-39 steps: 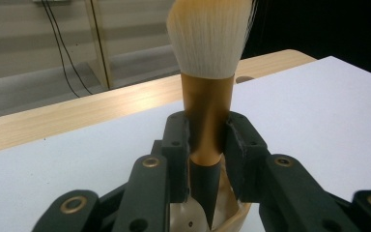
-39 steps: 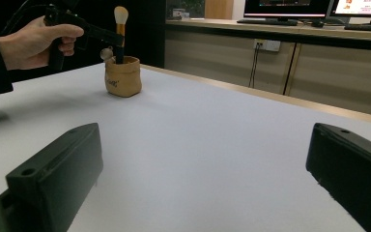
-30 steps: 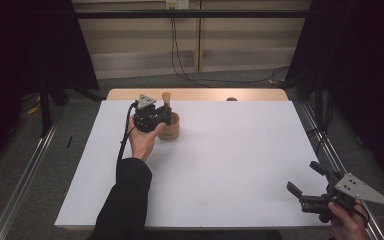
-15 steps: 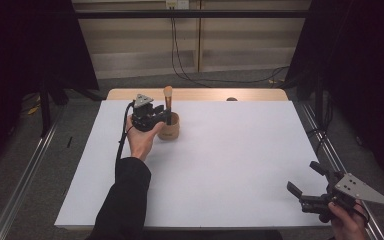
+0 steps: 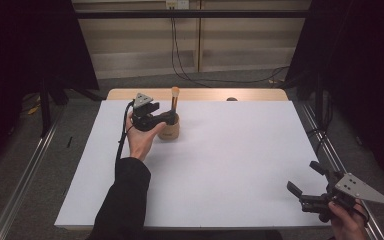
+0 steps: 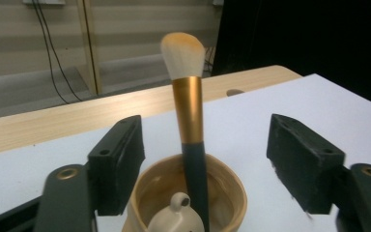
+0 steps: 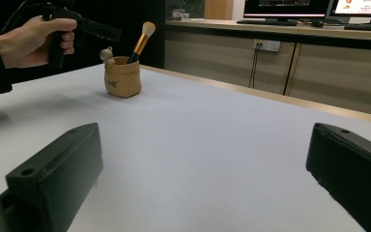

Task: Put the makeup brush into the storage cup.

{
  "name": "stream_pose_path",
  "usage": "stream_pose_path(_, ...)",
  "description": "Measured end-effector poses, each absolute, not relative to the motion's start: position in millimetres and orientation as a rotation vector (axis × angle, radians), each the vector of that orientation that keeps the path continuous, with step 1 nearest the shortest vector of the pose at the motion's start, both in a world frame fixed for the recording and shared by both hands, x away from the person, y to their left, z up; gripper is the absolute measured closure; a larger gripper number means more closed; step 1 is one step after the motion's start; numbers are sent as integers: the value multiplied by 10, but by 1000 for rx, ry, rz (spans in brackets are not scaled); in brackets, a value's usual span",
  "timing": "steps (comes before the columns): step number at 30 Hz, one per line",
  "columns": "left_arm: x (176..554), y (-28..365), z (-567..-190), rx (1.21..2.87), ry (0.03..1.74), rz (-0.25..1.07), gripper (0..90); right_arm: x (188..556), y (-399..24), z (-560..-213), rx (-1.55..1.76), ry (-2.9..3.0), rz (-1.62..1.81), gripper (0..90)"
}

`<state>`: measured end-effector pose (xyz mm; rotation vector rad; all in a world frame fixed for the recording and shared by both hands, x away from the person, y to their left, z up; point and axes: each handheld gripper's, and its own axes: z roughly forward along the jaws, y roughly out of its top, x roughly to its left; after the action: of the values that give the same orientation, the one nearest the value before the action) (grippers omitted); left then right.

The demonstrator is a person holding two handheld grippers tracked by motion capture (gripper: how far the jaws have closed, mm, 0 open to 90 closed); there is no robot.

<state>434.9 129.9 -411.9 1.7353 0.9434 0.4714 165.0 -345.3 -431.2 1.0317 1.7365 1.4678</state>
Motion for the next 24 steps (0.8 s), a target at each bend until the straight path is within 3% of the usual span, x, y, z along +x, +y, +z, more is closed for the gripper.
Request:
stream_pose_path(5, 4357, 1324, -4116, 1727, 964, 520, 169, 1663, -3456, -4321, 1032, 1737, 1471, 0)
stream_pose_path(13, 4377, 1388, -4109, 1741, 1021, 493, 52, 1702, -3470, -4336, 1032, 1739, 1475, 0)
stream_pose_path(24, 4290, 1344, -4050, 1761, 965, 505, 29, 1648, -3463, -4313, 1030, 1737, 1470, 0)
